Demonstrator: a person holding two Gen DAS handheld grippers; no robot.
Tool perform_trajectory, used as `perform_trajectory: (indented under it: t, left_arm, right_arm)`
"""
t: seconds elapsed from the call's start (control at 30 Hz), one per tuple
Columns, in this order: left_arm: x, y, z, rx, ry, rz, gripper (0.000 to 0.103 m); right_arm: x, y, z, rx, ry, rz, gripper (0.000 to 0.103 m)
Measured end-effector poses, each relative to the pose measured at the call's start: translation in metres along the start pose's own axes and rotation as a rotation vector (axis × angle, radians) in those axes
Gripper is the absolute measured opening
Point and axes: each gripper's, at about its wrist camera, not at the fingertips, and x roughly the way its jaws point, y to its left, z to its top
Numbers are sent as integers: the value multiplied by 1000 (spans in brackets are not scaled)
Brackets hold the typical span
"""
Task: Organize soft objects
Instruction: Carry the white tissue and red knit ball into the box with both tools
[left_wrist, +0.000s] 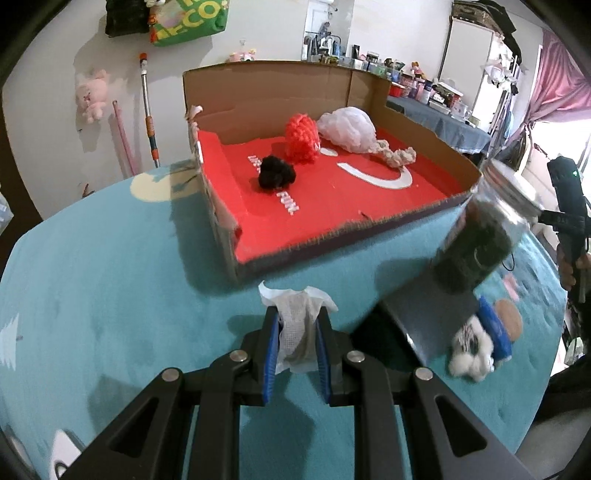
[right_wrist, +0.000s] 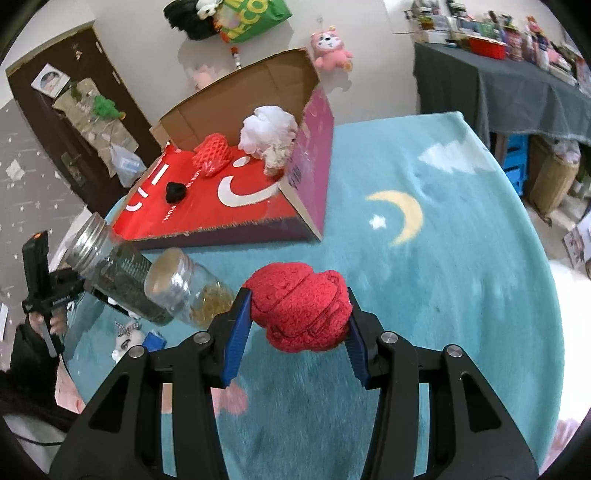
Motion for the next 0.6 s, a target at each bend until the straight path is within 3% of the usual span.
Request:
perform_trajectory:
  t: [0.4, 0.6]
  left_arm:
    - [1, -6, 54, 7, -24, -61, 19]
    - [14, -22, 88, 20, -6, -54, 19]
  right_arm:
    - [15, 42, 57, -112, -42, 39, 45]
    - [26, 65, 88, -130, -67, 64, 45]
